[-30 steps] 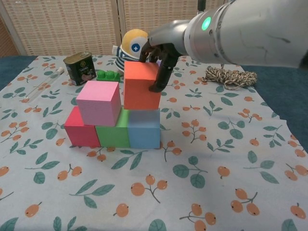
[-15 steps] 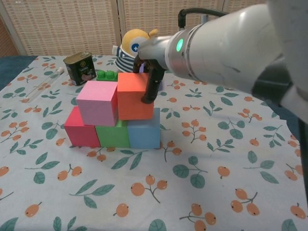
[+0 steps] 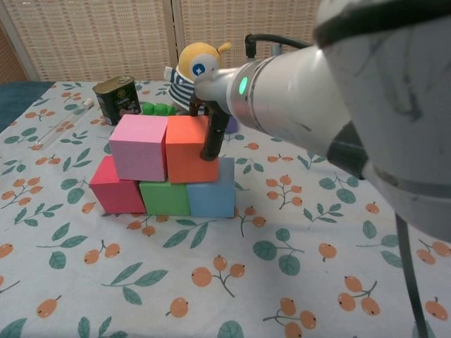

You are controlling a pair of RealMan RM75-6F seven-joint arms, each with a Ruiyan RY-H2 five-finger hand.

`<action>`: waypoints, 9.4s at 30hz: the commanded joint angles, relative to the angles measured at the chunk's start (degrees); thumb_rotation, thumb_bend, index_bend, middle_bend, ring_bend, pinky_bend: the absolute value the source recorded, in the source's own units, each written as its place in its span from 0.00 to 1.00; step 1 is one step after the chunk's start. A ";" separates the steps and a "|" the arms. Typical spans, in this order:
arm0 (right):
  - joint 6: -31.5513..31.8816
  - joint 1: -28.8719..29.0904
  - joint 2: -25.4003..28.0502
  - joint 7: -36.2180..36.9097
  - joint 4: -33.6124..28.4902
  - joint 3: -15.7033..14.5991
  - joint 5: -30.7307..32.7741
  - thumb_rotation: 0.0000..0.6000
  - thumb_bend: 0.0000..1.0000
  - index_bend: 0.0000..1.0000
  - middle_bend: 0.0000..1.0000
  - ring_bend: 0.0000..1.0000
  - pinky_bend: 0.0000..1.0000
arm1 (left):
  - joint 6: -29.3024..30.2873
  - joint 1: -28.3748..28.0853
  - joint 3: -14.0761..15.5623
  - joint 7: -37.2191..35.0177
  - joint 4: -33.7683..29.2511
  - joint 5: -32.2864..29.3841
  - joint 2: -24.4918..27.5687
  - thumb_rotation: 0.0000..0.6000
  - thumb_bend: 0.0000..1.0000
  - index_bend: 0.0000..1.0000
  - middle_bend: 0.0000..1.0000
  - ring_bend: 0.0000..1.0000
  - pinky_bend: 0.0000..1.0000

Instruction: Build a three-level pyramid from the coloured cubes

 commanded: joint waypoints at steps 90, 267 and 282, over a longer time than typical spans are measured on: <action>-11.02 -9.79 17.51 3.83 -3.54 -0.02 -5.41 1.00 0.14 0.00 0.05 0.00 0.08 | 0.90 0.02 -0.11 1.86 0.38 1.27 -1.29 1.00 0.32 0.00 0.00 0.00 0.06; 11.21 7.95 7.45 5.08 -11.69 11.56 12.64 1.00 0.46 0.70 0.30 0.16 0.19 | 1.32 0.61 -0.11 -2.82 -0.52 1.28 1.48 1.00 0.32 0.00 0.00 0.00 0.06; 9.50 8.85 2.05 5.29 -5.68 12.77 10.63 1.00 0.46 0.70 0.30 0.16 0.19 | 1.24 0.68 -0.22 -3.14 -0.50 0.97 1.67 1.00 0.32 0.00 0.00 0.00 0.06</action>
